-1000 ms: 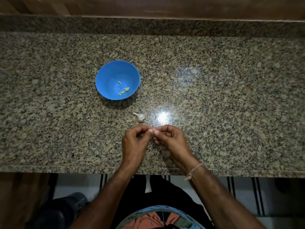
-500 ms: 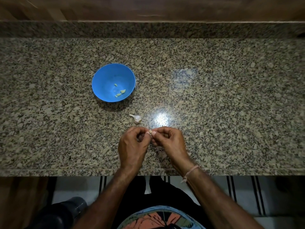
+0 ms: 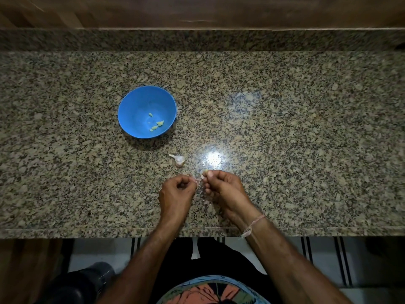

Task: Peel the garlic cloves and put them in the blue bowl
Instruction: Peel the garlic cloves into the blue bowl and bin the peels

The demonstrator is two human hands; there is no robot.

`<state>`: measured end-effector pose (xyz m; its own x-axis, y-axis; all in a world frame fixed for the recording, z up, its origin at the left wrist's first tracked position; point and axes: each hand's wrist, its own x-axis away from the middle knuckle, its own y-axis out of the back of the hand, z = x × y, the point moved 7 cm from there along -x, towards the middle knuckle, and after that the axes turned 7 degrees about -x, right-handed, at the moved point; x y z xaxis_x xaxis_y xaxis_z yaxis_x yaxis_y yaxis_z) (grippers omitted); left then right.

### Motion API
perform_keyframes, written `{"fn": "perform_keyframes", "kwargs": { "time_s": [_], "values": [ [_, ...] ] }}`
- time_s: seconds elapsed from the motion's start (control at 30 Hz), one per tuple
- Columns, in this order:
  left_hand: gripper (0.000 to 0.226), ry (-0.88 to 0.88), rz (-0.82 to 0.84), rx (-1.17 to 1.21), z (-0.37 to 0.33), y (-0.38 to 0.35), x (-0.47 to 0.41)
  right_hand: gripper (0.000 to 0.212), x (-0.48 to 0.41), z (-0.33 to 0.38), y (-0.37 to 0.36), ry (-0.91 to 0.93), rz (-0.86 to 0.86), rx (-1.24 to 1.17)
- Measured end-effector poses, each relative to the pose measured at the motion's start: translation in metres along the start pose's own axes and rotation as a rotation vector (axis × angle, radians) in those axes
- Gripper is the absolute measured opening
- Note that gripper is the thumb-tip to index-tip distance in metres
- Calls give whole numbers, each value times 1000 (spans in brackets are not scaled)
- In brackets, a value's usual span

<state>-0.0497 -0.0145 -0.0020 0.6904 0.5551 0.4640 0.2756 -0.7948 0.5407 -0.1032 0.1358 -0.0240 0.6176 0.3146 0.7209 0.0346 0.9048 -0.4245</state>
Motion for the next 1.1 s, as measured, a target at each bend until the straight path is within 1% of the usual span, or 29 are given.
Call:
{"fn": "perform_keyframes", "kwargs": {
  "time_s": [0.03, 0.13, 0.2, 0.27, 0.4, 0.47, 0.57, 0.7, 0.77, 0.8, 0.9, 0.97, 1.03, 1.1],
  "values": [
    [7, 5, 1, -9, 0, 0, 0, 23, 0, 1, 0, 7, 3, 25],
    [11, -28, 12, 13, -6, 1, 0, 23, 1, 5, 2, 56, 5, 156],
    [14, -99, 47, 74, -17, 0, 1, 23, 3, 8, 2, 91, 1, 259],
    [14, -161, 105, 130, -25, -2, 2, 28, 5, 13, 1, 135, 4, 390],
    [5, -139, 156, 215, -22, -4, -3, 31, 8, 24, -5, 214, 4, 551],
    [2, -145, 169, 208, -21, -5, -5, 29, 6, 22, -6, 192, 5, 549],
    [10, -180, 186, 126, -18, -9, -4, 28, 5, 15, -10, 147, 24, 439],
    [23, -149, 244, 133, -17, -17, 1, 28, 5, 19, -15, 259, 5, 578],
    [28, -159, 247, 108, -20, -18, 4, 29, 3, 16, -14, 217, 8, 563],
    [30, -184, 238, 70, -22, -18, 5, 28, 2, 11, -12, 155, 12, 495],
    [27, -372, 155, -129, -26, -12, 4, 26, -2, -7, -12, -135, 41, 168],
    [23, -483, 103, -205, -27, -9, 4, 28, -4, -17, -13, -275, 32, 57],
    [23, -508, 93, -211, -25, -9, 3, 29, -4, -21, -13, -314, 27, 39],
    [30, -455, 124, -194, -21, -11, 1, 29, -2, -18, -10, -231, 32, 148]
  ]
}}
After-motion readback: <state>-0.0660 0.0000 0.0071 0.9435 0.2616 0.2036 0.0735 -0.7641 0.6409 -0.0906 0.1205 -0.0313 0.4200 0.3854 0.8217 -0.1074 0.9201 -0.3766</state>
